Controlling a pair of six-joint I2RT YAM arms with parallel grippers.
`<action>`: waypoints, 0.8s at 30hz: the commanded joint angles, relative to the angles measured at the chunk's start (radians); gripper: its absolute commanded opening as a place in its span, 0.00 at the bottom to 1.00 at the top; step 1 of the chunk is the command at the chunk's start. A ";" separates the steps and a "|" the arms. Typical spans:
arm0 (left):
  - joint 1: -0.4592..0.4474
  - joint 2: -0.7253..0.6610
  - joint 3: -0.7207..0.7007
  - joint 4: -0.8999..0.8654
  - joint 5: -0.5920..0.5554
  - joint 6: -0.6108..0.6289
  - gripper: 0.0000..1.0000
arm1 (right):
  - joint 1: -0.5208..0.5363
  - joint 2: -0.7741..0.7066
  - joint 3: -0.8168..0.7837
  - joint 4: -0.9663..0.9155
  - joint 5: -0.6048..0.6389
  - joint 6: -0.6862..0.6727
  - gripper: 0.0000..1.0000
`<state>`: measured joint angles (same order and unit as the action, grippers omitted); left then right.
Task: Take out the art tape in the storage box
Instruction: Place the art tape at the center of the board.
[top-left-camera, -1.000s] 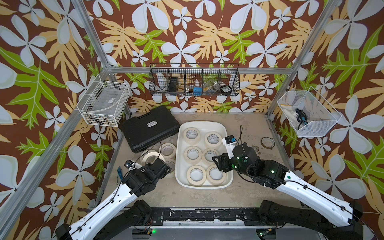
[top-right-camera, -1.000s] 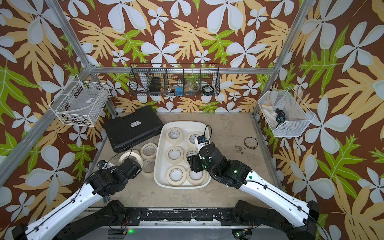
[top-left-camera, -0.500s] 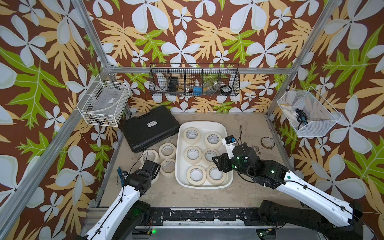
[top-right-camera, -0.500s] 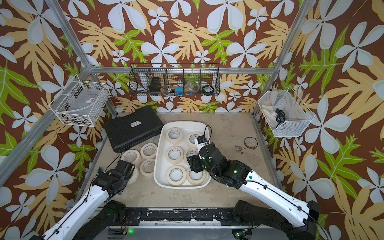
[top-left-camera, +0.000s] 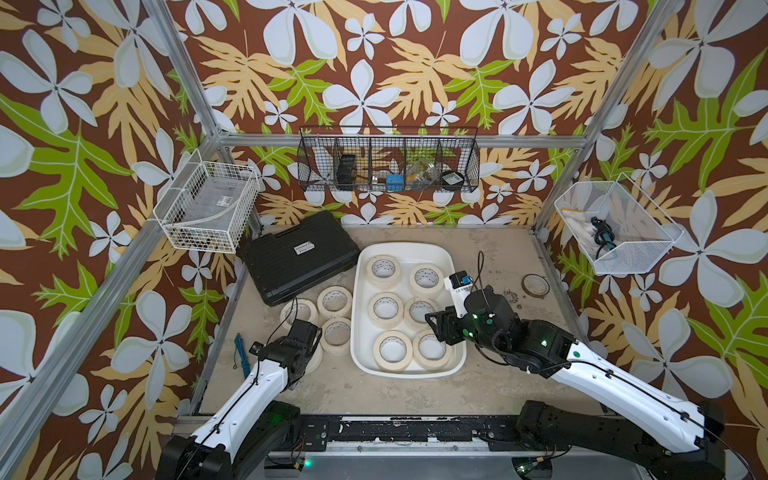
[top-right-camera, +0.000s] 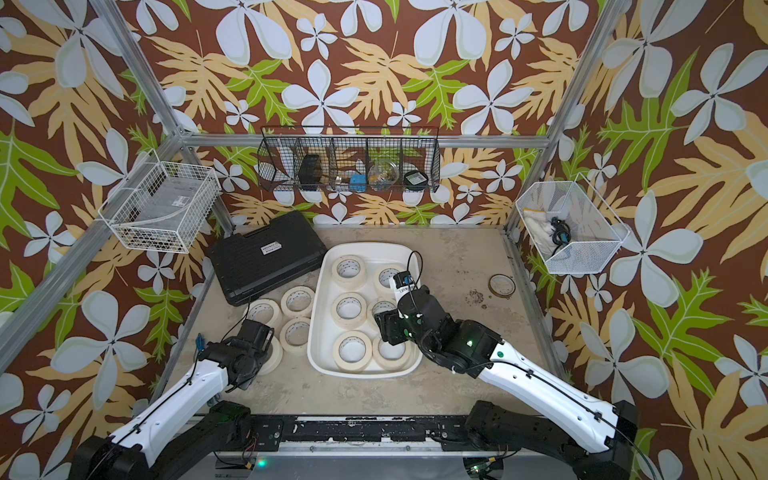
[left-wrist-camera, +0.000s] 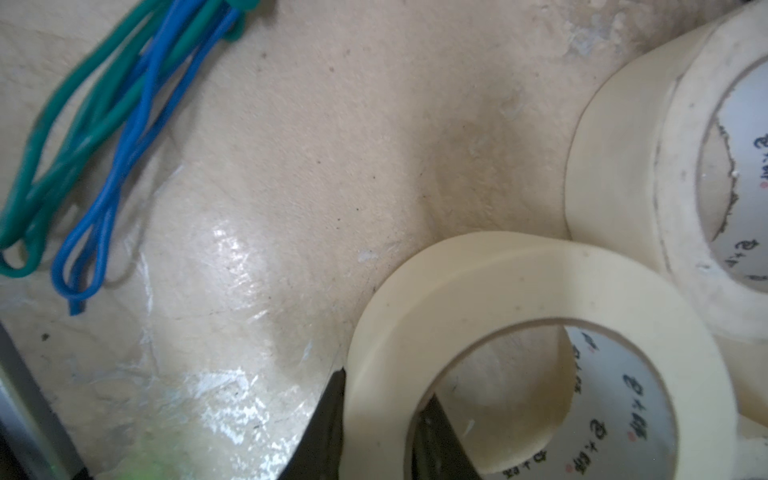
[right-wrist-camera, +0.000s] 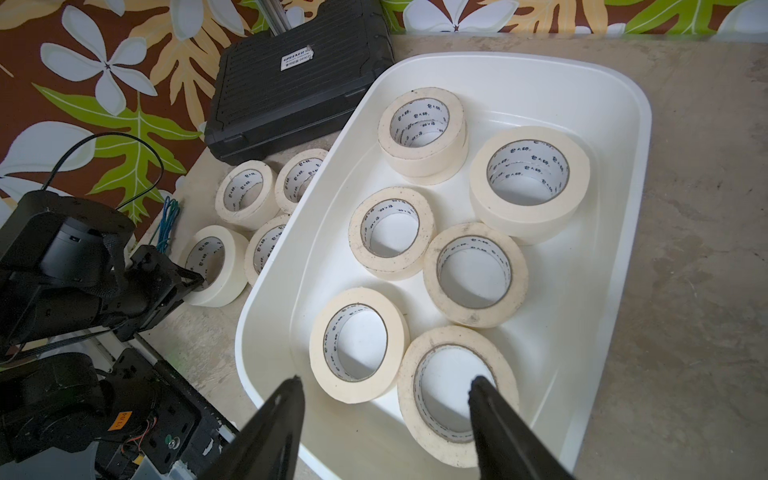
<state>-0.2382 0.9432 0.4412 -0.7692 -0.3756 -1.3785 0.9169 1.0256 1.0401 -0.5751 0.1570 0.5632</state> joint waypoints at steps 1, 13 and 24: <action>0.010 0.026 0.017 0.021 -0.062 0.023 0.00 | 0.000 0.002 0.001 -0.005 0.016 -0.013 0.66; 0.101 0.195 0.058 0.088 -0.065 0.126 0.00 | 0.000 -0.002 0.006 -0.020 0.029 -0.022 0.67; 0.118 0.187 0.045 0.116 -0.058 0.147 0.55 | 0.000 0.000 -0.002 -0.015 0.034 -0.019 0.67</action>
<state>-0.1230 1.1378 0.4854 -0.6662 -0.4175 -1.2491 0.9169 1.0248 1.0409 -0.5842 0.1688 0.5461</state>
